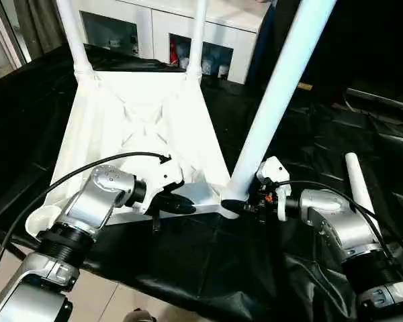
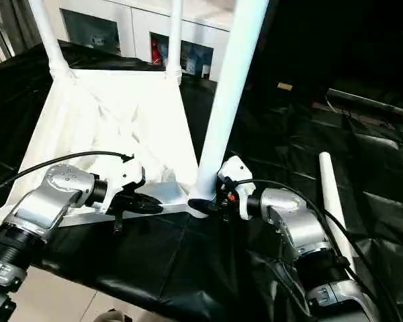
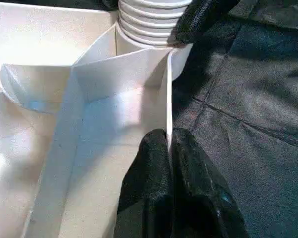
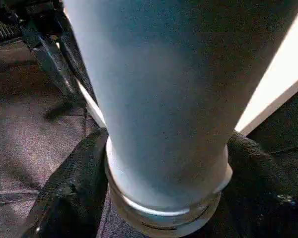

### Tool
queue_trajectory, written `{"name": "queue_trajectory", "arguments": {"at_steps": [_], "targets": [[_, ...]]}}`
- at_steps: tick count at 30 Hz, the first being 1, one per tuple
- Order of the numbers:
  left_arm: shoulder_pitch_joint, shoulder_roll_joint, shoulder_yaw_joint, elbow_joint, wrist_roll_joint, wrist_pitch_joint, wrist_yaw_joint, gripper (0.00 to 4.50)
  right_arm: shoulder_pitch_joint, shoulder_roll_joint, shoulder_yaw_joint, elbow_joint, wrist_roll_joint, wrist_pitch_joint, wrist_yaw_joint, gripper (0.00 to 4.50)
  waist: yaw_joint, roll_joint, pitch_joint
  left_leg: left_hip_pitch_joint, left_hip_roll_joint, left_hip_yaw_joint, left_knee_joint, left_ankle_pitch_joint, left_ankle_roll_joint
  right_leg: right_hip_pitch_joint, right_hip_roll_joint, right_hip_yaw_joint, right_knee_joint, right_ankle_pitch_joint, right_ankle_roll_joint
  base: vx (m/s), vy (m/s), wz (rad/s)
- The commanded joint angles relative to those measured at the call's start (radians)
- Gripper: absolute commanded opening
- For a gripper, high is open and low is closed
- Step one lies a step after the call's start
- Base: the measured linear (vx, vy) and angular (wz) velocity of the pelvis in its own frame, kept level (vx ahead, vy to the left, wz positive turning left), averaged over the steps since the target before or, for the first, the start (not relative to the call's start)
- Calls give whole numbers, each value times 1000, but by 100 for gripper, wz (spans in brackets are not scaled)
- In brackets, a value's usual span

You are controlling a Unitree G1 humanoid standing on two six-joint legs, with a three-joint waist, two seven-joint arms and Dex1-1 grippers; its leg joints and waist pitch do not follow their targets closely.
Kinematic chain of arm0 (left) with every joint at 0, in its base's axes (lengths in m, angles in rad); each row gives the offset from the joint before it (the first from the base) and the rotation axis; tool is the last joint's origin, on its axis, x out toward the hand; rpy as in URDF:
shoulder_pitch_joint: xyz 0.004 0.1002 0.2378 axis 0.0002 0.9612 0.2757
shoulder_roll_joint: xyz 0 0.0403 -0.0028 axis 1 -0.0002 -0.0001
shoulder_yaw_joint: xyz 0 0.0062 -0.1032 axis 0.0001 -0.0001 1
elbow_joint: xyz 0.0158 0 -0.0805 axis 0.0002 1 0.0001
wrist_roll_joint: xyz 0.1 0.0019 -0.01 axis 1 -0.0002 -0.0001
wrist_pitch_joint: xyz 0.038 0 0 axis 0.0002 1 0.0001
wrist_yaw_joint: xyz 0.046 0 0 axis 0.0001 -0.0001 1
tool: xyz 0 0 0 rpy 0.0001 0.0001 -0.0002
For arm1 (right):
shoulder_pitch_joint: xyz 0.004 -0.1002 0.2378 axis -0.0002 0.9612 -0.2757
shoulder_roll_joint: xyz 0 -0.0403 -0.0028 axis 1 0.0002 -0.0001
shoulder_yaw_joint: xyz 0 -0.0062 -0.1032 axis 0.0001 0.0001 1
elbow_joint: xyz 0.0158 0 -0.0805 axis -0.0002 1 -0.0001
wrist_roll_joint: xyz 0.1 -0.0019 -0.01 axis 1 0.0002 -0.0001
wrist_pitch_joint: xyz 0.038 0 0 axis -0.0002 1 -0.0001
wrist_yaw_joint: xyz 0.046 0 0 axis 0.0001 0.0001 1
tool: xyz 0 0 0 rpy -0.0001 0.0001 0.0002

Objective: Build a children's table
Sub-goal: Insert table leg to table base

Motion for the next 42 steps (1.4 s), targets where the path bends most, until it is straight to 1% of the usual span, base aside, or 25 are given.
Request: {"name": "queue_trajectory", "arguments": {"at_steps": [1, 4, 6, 7, 8, 9, 11, 12, 13, 14, 16, 18, 19, 20, 21, 22, 23, 24, 28, 30, 32, 34, 35, 38, 42], "targets": [[-1, -35, 19, -35, -74, -25, -26, 0, 13, 5, -2, -10, -2, 10, 3, 280, -1, 4, -67, 9, 31, -15, -53, -108, 33, 64, -84, 56, -70, -90, -173, 0, 0, 0], [-10, -56, 26, -10, -56, -18, 29, 0, 8, 35, -27, 28, -4, 19, -70, 279, -3, 3, -66, 8, 30, -14, -52, -109, 32, 64, -84, 57, -70, -92, -173, 0, 0, 0], [-25, -82, 34, 21, -38, -14, 89, 0, -7, 68, -56, 80, -13, 26, -162, 279, -7, 3, -64, 8, 29, -15, -53, -123, 23, 62, -85, 56, -74, -124, -169, 0, 0, 0], [-42, -107, 38, 54, -18, -12, 149, 0, -25, 105, -85, 129, -18, 27, -256, 279, -11, 4, -61, 11, 29, -15, -56, -144, 12, 59, -86, 55, -81, -179, -161, 0, 0, 0], [-54, -124, 40, 76, -4, -10, 189, 0, -36, 130, -104, 162, -20, 28, -319, 279, -16, 3, -57, 15, 27, -16, -58, -182, -5, 57, -87, 55, -91, -267, -143, 0, 0, 0], [-63, -137, 42, 93, 5, -8, 217, 0, -45, 148, -118, 184, -20, 28, -362, 279, -18, 4, -58, 16, 29, -22, -60, -201, -22, 60, -91, 54, -94, -329, -126, 0, 0, 0], [-86, -172, 45, 133, 22, 1, 283, 0, -65, 190, -144, 228, -22, 22, -456, 277, -22, 5, -57, 21, 30, -21, -60, -221, -26, 54, -91, 56, -99, -348, -118, 0, 0, 0], [-130, -242, 59, 204, 44, 24, 415, 0, -104, 255, -179, 299, -19, 4, -600, 277, -23, 4, -58, 20, 28, -21, -59, -222, -24, 55, -90, 56, -100, -352, -115, 0, 0, 0], [-139, -256, 62, 218, 47, 30, 443, 0, -112, 268, -185, 312, -19, -1, -627, 277, -28, 5, -59, 24, 28, -18, -59, -221, -30, 48, -88, 58, -100, -345, -118, 0, 0, 0], [-159, -284, 68, 246, 53, 34, 495, 0, -128, 291, -192, 334, -22, -10, -669, 277, -27, 4, -62, 22, 27, -20, -58, -212, -35, 52, -89, 57, -96, -330, -122, 0, 0, 0], [-174, -306, 64, 271, 62, 26, 530, 0, -142, 311, -180, 345, -33, -23, -683, 277, -23, 7, -64, 20, 28, -19, -56, -196, -26, 54, -87, 58, -90, -264, -128, 0, 0, 0], [-181, -318, 63, 285, 67, 21, 547, 0, -149, 323, -172, 351, -43, -34, -687, 277, -20, 5, -66, 16, 26, -17, -55, -168, -9, 58, -85, 58, -82, -182, -139, 0, 0, 0], [-191, -334, 59, 308, 78, 6, 563, 0, -158, 341, -149, 357, -64, -62, -665, 277, -17, 5, -67, 16, 27, -17, -55, -160, -2, 60, -86, 58, -81, -166, -141, 0, 0, 0], [-191, -334, 59, 308, 78, 6, 563, 0, -158, 341, -149, 357, -64, -62, -665, 277, -17, 4, -67, 14, 26, -16, -54, -157, 2, 60, -86, 58, -82, -162, -142, 0, 0, 0], [-194, -337, 53, 315, 84, -7, 554, 0, -159, 346, -145, 356, -66, -89, -634, 333, -14, 14, -66, 15, 26, -18, -55, -158, 4, 62, -87, 58, -81, -163, -142, 0, 0, 0], [-194, -336, 49, 314, 86, -11, 547, 0, -156, 348, -153, 349, -53, -97, -613, 333, -16, 10, -66, 15, 26, -16, -55, -164, 6, 60, -87, 58, -85, -168, -141, 0, 0, 0], [-190, -333, 48, 306, 84, -11, 538, 0, -152, 346, -159, 339, -40, -100, -593, 353, -16, 7, -65, 13, 25, -17, -55, -176, 7, 63, -87, 58, -86, -187, -139, 0, 0, 0], [-192, -331, 47, 309, 85, -18, 531, 0, -153, 343, -162, 340, -38, -109, -581, 353, -14, 9, -64, 15, 26, -18, -56, -189, 8, 62, -88, 57, -89, -217, -133, 0, 0, 0], [-185, -308, 41, 299, 75, -37, 487, 0, -145, 310, -153, 312, -35, -123, -511, 395, -16, 9, -63, 14, 28, -19, -58, -204, 8, 60, -88, 57, -92, -240, -129, 0, 0, 0], [-174, -296, 41, 281, 63, -39, 452, 0, -136, 286, -146, 288, -32, -114, -468, 395, -20, 9, -61, 14, 29, -21, -59, -210, 13, 61, -88, 56, -93, -254, -128, 0, 0, 0], [-140, -248, 33, 240, 45, -65, 353, 0, -107, 217, -129, 236, -23, -99, -344, 395, -18, 10, -60, 13, 29, -22, -59, -209, 20, 63, -89, 56, -95, -262, -129, 0, 0, 0], [-123, -223, 28, 222, 38, -62, 311, 0, -97, 193, -128, 220, -14, -84, -301, 395, -18, 13, -62, 15, 32, -20, -58, -206, 25, 60, -90, 59, -93, -241, -139, 0, 0, 0], [-114, -206, 23, 207, 36, -60, 288, 0, -92, 181, -127, 208, -10, -77, -282, 395, -17, 13, -63, 15, 31, -21, -59, -199, 26, 63, -89, 58, -90, -220, -148, 0, 0, 0], [-94, -178, 20, 173, 28, -44, 255, 0, -83, 166, -127, 195, -8, -79, -258, 395, -18, 18, -62, 17, 33, -20, -60, -202, 18, 59, -88, 57, -90, -219, -159, 0, 0, 0], [-81, -163, 17, 154, 29, -22, 245, 0, -78, 170, -128, 196, -22, -92, -260, 395, -20, 19, -62, 17, 34, -20, -61, -204, 6, 59, -88, 57, -87, -203, -172, 0, 0, 0]]}}
